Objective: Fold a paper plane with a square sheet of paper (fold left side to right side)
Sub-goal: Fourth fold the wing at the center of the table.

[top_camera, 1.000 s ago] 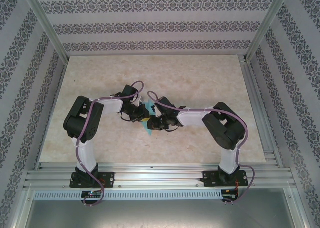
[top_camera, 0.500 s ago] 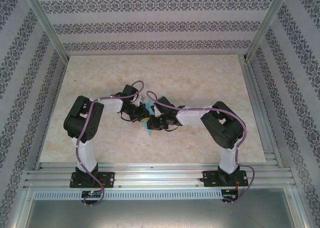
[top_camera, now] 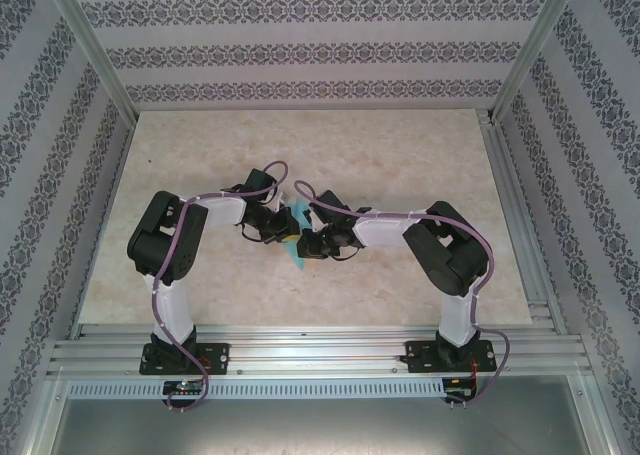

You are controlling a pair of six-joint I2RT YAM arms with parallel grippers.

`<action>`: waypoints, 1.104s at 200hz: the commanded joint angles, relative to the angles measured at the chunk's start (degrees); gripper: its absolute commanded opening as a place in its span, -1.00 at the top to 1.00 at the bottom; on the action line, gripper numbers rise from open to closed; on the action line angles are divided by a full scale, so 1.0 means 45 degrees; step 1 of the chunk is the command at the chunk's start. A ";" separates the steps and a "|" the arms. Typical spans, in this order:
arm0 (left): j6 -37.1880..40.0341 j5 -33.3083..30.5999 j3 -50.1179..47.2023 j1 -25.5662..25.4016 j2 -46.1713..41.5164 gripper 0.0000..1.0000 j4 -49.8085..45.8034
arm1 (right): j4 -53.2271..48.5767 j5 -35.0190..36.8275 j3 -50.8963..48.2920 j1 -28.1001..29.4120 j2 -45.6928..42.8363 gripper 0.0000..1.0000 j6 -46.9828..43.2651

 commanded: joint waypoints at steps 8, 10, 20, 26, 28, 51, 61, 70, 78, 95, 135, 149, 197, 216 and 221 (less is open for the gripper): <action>0.0279 -0.1741 -0.0282 -0.0209 0.0954 0.83 -0.0913 | -0.0997 0.0457 0.0017 -0.0080 0.0470 0.78 -0.0400; 0.0275 -0.1741 -0.0268 -0.0214 0.0963 0.83 -0.0916 | -0.0989 0.0451 0.0008 -0.0089 0.0480 0.78 -0.0399; 0.0273 -0.1741 -0.0251 -0.0214 0.0953 0.83 -0.0917 | -0.0996 0.0381 -0.0001 -0.0064 0.0540 0.77 -0.0378; 0.0273 -0.1731 -0.0236 -0.0199 0.0977 0.83 -0.0917 | -0.1053 0.0420 -0.0003 -0.0077 0.0561 0.77 -0.0398; 0.0273 -0.1738 -0.0241 -0.0211 0.0974 0.83 -0.0917 | -0.1082 0.0422 -0.0012 -0.0078 0.0561 0.77 -0.0422; 0.0286 -0.1760 -0.0209 -0.0209 0.0992 0.83 -0.0951 | -0.1469 0.0773 0.0017 -0.0238 0.0132 0.77 -0.0564; 0.0273 -0.1756 -0.0212 -0.0208 0.0990 0.83 -0.0956 | -0.1509 0.0827 0.0024 -0.0339 -0.0292 0.77 -0.0594; 0.0274 -0.1770 -0.0199 -0.0202 0.0992 0.83 -0.0985 | -0.1590 0.0903 0.0105 -0.0379 -0.0650 0.77 -0.0655; 0.0294 -0.1780 -0.0197 -0.0200 0.0992 0.83 -0.0977 | -0.1711 0.0969 0.0194 -0.0375 -0.1000 0.76 -0.0715; 0.0282 -0.1760 -0.0204 -0.0204 0.1018 0.83 -0.0979 | -0.1552 0.0891 0.0282 -0.0270 -0.1493 0.75 -0.0671; 0.0277 -0.1780 -0.0214 -0.0211 0.0985 0.83 -0.0953 | -0.0137 0.0565 0.0000 0.0450 -0.1515 0.74 0.0213; 0.0295 -0.1792 -0.0222 -0.0211 0.1020 0.83 -0.0975 | 0.0053 0.0540 0.0108 0.0715 -0.1171 0.74 0.0368; 0.0299 -0.1812 -0.0166 -0.0207 0.1033 0.83 -0.1019 | -0.0181 0.0597 0.0372 0.0971 -0.0359 0.74 0.0352; 0.0312 -0.1819 -0.0140 -0.0212 0.1053 0.83 -0.1039 | -0.0563 0.0751 0.0379 0.0985 -0.0327 0.73 0.0157; 0.0331 -0.1833 -0.0136 -0.0206 0.1051 0.83 -0.1034 | -0.0605 0.0773 0.0368 0.0976 -0.0318 0.72 0.0132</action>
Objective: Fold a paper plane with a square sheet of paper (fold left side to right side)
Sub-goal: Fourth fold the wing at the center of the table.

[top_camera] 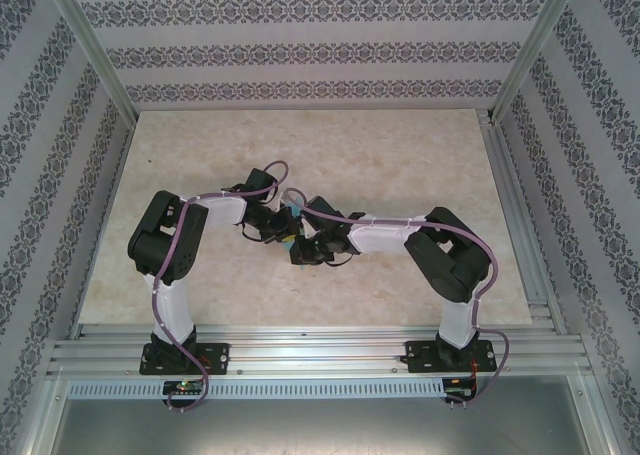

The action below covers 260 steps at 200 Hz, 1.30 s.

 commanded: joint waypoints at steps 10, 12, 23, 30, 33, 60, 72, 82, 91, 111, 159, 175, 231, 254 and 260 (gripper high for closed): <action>0.0313 -0.1790 -0.0242 -0.0185 0.1034 0.83 -0.0918 | -0.0377 0.0302 0.0273 -0.0010 0.0095 0.72 -0.0113; 0.0305 -0.1789 -0.0242 -0.0193 0.1036 0.83 -0.0918 | -0.0375 0.0309 0.0263 -0.0003 0.0093 0.72 -0.0123; 0.0321 -0.1789 -0.0259 -0.0193 0.1037 0.83 -0.0918 | -0.0378 0.0296 0.0225 -0.0001 0.0124 0.72 -0.0129; 0.0320 -0.1795 -0.0262 -0.0183 0.1052 0.83 -0.0918 | -0.0371 0.0280 0.0222 -0.0001 0.0118 0.71 -0.0143; 0.0305 -0.1790 -0.0257 -0.0182 0.1048 0.83 -0.0918 | -0.0371 0.0262 0.0198 0.0000 0.0124 0.71 -0.0135; 0.0325 -0.1808 -0.0265 -0.0191 0.1039 0.83 -0.0923 | -0.0141 0.0164 0.0066 -0.0020 0.0183 0.71 -0.0058; 0.0330 -0.1805 -0.0247 -0.0187 0.1037 0.83 -0.0938 | -0.0006 0.0075 0.0042 -0.0039 0.0261 0.70 -0.0007; 0.0342 -0.1810 -0.0251 -0.0179 0.1037 0.83 -0.0952 | 0.0044 0.0025 0.0015 -0.0049 0.0315 0.70 0.0018; 0.0342 -0.1824 -0.0228 -0.0199 0.1038 0.83 -0.0957 | 0.0079 0.0000 0.0022 -0.0064 0.0376 0.70 0.0023; 0.0342 -0.1817 -0.0241 -0.0185 0.1037 0.83 -0.0961 | 0.0031 -0.0208 -0.0090 -0.0137 0.0515 0.70 0.0081; 0.0407 -0.1794 -0.0167 -0.0179 0.1056 0.83 -0.0980 | -0.0029 -0.0293 -0.0929 -0.0274 0.0651 0.71 0.0501; 0.0497 -0.1867 -0.0021 -0.0191 0.1090 0.82 -0.1158 | -0.0384 -0.0269 -0.1072 -0.0254 0.0710 0.71 0.0463; 0.0873 -0.2038 0.1253 0.0165 0.1668 0.72 -0.1658 | -0.1399 -0.0029 -0.1554 -0.0196 0.0747 0.71 0.0383; 0.0820 -0.1911 0.1797 0.0375 0.1826 0.69 -0.1591 | -0.1538 0.0002 -0.1653 -0.0160 0.0808 0.73 0.0510; 0.0811 -0.1893 0.1925 0.0413 0.1837 0.68 -0.1584 | -0.1579 0.0020 -0.1635 -0.0140 0.0808 0.73 0.0529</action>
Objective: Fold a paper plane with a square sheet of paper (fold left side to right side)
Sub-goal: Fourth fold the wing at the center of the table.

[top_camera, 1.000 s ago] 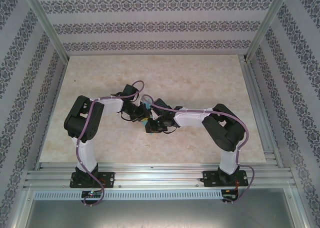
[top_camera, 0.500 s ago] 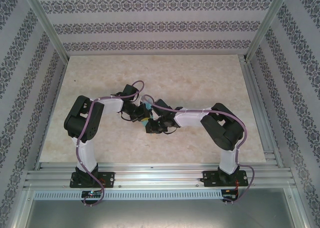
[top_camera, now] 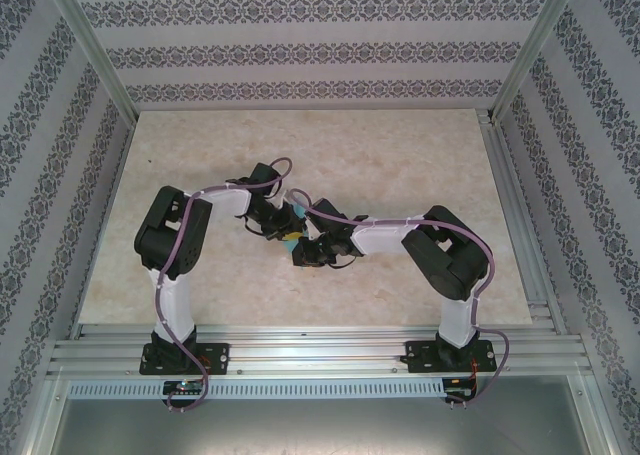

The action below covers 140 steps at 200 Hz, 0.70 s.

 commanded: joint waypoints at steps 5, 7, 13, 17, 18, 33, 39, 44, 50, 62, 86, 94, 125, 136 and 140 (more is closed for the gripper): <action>0.0393 -0.2015 0.0420 0.0413 0.1070 0.67 0.0458 | -0.2649 0.0644 -0.0868 0.0090 0.0605 0.73 0.0242; 0.0393 -0.2017 0.0459 0.0440 0.1072 0.67 0.0465 | -0.2684 0.0653 -0.0860 0.0096 0.0609 0.73 0.0258; 0.0380 -0.2019 0.0593 0.0493 0.1080 0.66 0.0454 | -0.2714 0.0693 -0.0843 0.0093 0.0604 0.74 0.0268; 0.0392 -0.2018 0.0684 0.0552 0.1080 0.66 0.0471 | -0.2730 0.0710 -0.0822 0.0099 0.0587 0.74 0.0274; 0.0392 -0.1992 0.0698 0.0559 0.1070 0.66 0.0482 | -0.2735 0.0703 -0.0830 0.0095 0.0586 0.74 0.0269; 0.0356 -0.1946 0.0987 0.0750 0.1094 0.63 0.0532 | -0.2799 0.0735 -0.0826 0.0091 0.0603 0.76 0.0300; 0.0351 -0.1909 0.1106 0.0835 0.1103 0.63 0.0579 | -0.2794 0.0735 -0.0821 0.0091 0.0604 0.76 0.0300; 0.0318 -0.1861 0.1193 0.0888 0.1118 0.62 0.0641 | -0.2795 0.0735 -0.0819 0.0109 0.0604 0.76 0.0303; 0.0308 -0.1792 0.1304 0.0956 0.1183 0.63 0.0683 | -0.2789 0.0735 -0.0814 0.0110 0.0604 0.77 0.0303; 0.0220 -0.1545 0.1536 0.1078 0.1289 0.62 0.0893 | -0.2833 0.0735 -0.0787 0.0111 0.0624 0.77 0.0284; -0.0140 -0.1198 0.1854 0.1260 0.1468 0.61 0.1378 | -0.2855 0.0754 -0.0761 0.0111 0.0643 0.79 0.0302; -0.0309 -0.1000 0.1919 0.1308 0.1523 0.61 0.1628 | -0.2856 0.0777 -0.0742 0.0113 0.0667 0.79 0.0303; -0.0751 -0.0383 0.2041 0.1351 0.1639 0.59 0.2256 | -0.2822 0.0813 -0.0760 0.0111 0.0684 0.82 0.0361; -0.0804 -0.0196 0.2023 0.1356 0.1629 0.57 0.2361 | -0.2792 0.0805 -0.0780 0.0097 0.0682 0.84 0.0382; -0.0836 -0.0155 0.2022 0.1360 0.1622 0.56 0.2367 | -0.2781 0.0805 -0.0803 0.0084 0.0682 0.84 0.0381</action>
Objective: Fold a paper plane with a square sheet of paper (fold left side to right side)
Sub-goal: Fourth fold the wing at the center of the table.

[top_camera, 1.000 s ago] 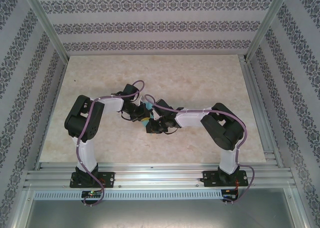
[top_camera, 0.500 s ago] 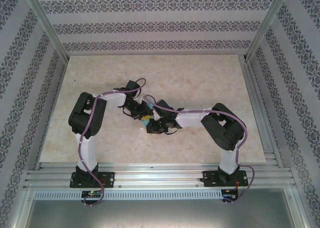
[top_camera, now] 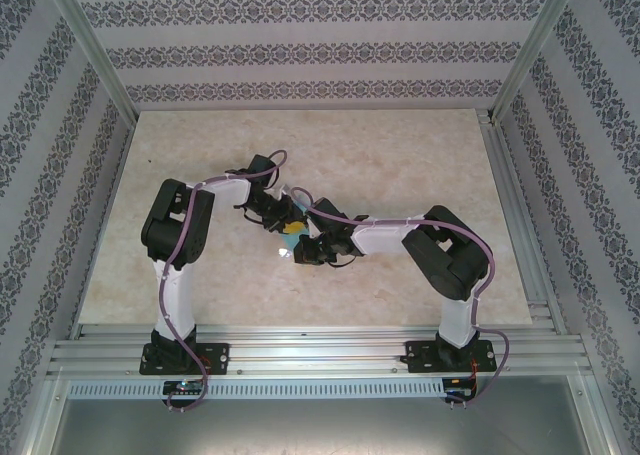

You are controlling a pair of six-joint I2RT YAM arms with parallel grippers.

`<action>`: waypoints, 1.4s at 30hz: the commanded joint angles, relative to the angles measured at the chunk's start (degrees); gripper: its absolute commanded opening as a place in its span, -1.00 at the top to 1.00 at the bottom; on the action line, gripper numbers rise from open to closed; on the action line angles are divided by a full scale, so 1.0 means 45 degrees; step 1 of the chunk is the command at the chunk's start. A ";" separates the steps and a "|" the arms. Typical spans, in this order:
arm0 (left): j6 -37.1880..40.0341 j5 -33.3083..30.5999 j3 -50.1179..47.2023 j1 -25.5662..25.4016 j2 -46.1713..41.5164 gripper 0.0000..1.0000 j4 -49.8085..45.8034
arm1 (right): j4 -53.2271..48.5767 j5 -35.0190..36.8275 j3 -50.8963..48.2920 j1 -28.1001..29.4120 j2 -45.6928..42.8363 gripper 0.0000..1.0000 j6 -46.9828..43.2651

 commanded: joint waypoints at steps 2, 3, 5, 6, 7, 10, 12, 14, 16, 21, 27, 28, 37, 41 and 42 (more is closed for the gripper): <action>-0.0155 -0.1418 0.0495 0.0738 0.0517 0.54 0.3061 | -0.2874 0.0223 -0.0833 0.0117 0.0682 0.84 0.0115; -0.0215 -0.1393 0.0501 0.0733 0.0509 0.53 0.3116 | -0.2879 0.0210 -0.0818 0.0096 0.0697 0.84 0.0104; -0.0284 -0.1337 0.0636 0.0740 0.0509 0.52 0.3197 | -0.2891 0.0186 -0.0803 0.0096 0.0720 0.85 0.0094; -0.0308 -0.1315 0.0752 0.0743 0.0543 0.52 0.3213 | -0.2929 0.0158 -0.0775 0.0105 0.0720 0.85 0.0067; -0.0310 -0.1295 0.0906 0.0742 0.0594 0.52 0.3177 | -0.2950 0.0185 -0.0756 0.0086 0.0736 0.85 0.0065; -0.0280 -0.1333 0.1346 0.0757 0.0805 0.51 0.3025 | -0.2970 0.0185 -0.0745 0.0078 0.0741 0.85 0.0049; -0.0249 -0.1420 0.1610 0.0767 0.0952 0.51 0.2999 | -0.2970 0.0164 -0.0750 0.0077 0.0738 0.85 0.0045; -0.0281 -0.1420 0.1959 0.0832 0.1205 0.51 0.2979 | -0.2947 0.0164 -0.0756 0.0076 0.0741 0.85 0.0045; -0.0293 -0.1373 0.2349 0.0888 0.1471 0.50 0.2933 | -0.2950 0.0167 -0.0751 0.0076 0.0760 0.85 0.0046; -0.0293 -0.1389 0.3250 0.1112 0.1921 0.48 0.2724 | -0.2988 0.0171 -0.0752 0.0076 0.0760 0.85 0.0024; 0.0303 -0.1410 0.3470 0.1391 0.0954 0.47 0.2263 | -0.2722 0.0046 -0.0736 0.0054 0.0702 0.84 -0.0013; 0.0580 -0.1457 0.3410 0.1390 0.0616 0.46 0.2086 | -0.2664 -0.0015 -0.0712 0.0038 0.0721 0.84 -0.0013; 0.1046 -0.0275 0.0114 0.0648 -0.2186 0.60 0.2844 | -0.2715 -0.0044 -0.0465 0.0033 0.0897 0.83 -0.0101; 0.0807 0.0032 -0.0696 -0.0306 -0.1767 0.64 0.3609 | -0.2897 0.0000 -0.0385 -0.0016 0.0936 0.83 -0.0203; 0.0794 -0.0033 -0.0726 -0.0460 -0.1655 0.64 0.3669 | -0.2939 0.0002 -0.0389 -0.0021 0.0908 0.83 -0.0237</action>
